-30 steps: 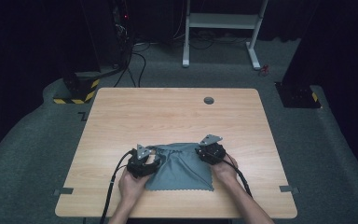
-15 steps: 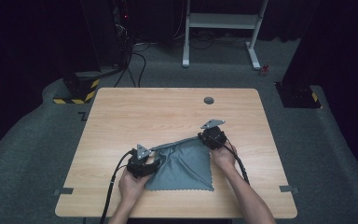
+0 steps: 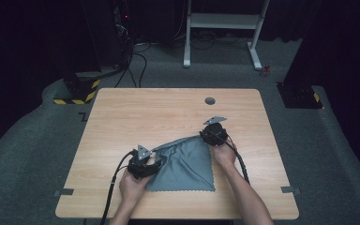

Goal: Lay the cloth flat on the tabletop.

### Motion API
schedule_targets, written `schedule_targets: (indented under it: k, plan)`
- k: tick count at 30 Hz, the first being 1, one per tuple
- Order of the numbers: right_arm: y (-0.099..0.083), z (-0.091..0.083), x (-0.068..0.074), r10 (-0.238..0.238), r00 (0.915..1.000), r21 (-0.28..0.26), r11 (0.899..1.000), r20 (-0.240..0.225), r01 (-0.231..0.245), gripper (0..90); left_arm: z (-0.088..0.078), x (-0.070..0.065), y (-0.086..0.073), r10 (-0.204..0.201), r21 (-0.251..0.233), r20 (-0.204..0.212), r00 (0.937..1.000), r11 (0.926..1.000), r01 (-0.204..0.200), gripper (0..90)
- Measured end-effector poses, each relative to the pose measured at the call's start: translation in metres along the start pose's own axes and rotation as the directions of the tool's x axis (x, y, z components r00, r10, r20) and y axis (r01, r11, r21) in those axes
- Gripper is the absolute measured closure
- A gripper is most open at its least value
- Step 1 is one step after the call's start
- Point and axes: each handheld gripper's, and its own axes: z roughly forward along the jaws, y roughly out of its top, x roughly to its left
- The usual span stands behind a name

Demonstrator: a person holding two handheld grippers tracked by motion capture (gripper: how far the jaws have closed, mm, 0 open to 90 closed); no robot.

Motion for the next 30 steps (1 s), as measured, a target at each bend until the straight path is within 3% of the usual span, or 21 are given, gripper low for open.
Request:
schedule_targets:
  k: [4,7,9,11,15,17,20,22,25,28,30]
  plan:
    - [-0.008,-0.013,0.005,-0.03,0.9991,-0.023,0.999,-0.029,0.029,83.6,0.0,0.0,0.0,-0.001,0.0,0.0,1.0,1.0,0.001,42.1]
    - [-0.014,-0.008,0.011,-0.065,0.997,0.003,0.998,-0.041,0.065,86.5,0.0,0.0,0.0,-0.001,0.0,-0.001,1.0,1.0,0.001,42.1]
    - [-0.014,-0.001,0.011,-0.055,0.9978,0.02,0.998,-0.038,0.056,87.1,0.0,0.0,0.0,-0.001,0.0,0.0,1.0,1.0,0.001,42.1]
    - [-0.012,0.01,0.006,-0.009,0.9997,0.03,0.999,-0.023,0.009,86.5,0.0,0.0,0.0,0.0,0.0,-0.001,1.0,1.0,0.0,42.1]
    - [-0.007,0.02,-0.001,0.058,0.9965,-0.006,0.998,0.06,-0.058,78.3,0.0,0.0,0.0,-0.004,0.0,0.0,1.0,1.0,0.004,41.9]
    - [-0.006,0.023,-0.003,0.091,0.994,-0.01,0.996,0.061,-0.09,78.5,0.0,0.001,0.0,-0.007,0.001,0.006,1.0,1.0,0.007,41.9]
    - [-0.007,0.02,-0.002,0.084,0.9942,-0.015,0.996,0.067,-0.084,78.2,-0.001,0.005,0.0,-0.043,-0.008,0.036,0.9984,0.999,0.043,41.8]
    - [-0.006,0.013,-0.001,0.075,0.9956,-0.032,0.997,0.056,-0.074,77.6,-0.001,0.013,-0.001,-0.092,-0.024,0.056,0.9942,0.9953,0.094,43.3]
    - [-0.009,0.002,0.001,0.037,0.9991,-0.054,0.998,0.022,-0.035,75.3,-0.001,0.018,0.002,-0.099,-0.042,0.025,0.9947,0.994,0.1,46.5]
    - [-0.016,-0.001,0.002,0.003,0.9994,-0.035,0.999,0.035,-0.001,72.7,0.0,0.024,0.009,-0.107,-0.044,0.024,0.994,0.9932,0.108,49.5]
    - [-0.021,-0.002,-0.001,0.04,0.9988,-0.03,0.999,0.029,-0.039,70.1,0.001,0.028,0.015,-0.112,-0.042,0.038,0.993,0.9927,0.113,53.1]
